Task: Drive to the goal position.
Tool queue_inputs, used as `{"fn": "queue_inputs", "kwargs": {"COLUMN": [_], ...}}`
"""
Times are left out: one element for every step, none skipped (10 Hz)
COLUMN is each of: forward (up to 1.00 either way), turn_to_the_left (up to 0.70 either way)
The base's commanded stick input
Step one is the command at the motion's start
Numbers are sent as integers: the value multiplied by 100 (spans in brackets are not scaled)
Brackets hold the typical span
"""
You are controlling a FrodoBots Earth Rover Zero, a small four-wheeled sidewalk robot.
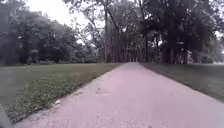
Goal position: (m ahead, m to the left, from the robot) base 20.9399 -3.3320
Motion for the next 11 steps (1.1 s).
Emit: {"fn": "queue_inputs", "kwargs": {"forward": [70, 70, 70, 70, 70, 70, 70, 70, 70, 70, 70], "turn_to_the_left": [0, 0, 0, 0, 0, 0, 0, 0, 0, 0, 0]}}
